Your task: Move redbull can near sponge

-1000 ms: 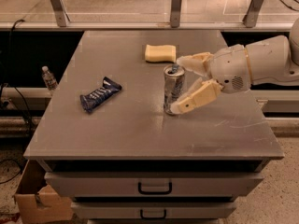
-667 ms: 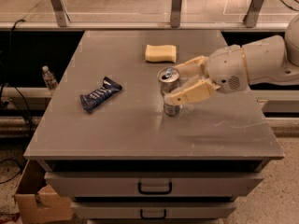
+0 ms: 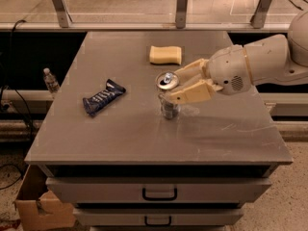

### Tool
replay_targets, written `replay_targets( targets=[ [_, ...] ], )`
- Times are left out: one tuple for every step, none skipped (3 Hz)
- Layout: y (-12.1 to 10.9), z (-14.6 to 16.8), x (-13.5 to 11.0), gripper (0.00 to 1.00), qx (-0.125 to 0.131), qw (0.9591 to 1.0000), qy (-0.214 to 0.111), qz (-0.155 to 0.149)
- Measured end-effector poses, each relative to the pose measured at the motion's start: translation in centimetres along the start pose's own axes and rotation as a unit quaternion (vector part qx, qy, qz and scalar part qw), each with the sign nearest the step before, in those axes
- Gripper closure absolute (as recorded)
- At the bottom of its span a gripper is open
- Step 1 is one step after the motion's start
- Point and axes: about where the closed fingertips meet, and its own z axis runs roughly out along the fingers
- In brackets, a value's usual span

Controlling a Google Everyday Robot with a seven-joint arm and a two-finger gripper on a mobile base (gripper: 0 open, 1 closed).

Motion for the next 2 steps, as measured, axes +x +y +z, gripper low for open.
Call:
replay_targets(
  targets=[
    [0.0, -0.1, -0.2, 1.0, 0.002, 1.0, 0.0, 0.003],
    [-1.3, -1.8, -0.4, 1.0, 0.033, 0.9992, 0.02, -0.002]
  ],
)
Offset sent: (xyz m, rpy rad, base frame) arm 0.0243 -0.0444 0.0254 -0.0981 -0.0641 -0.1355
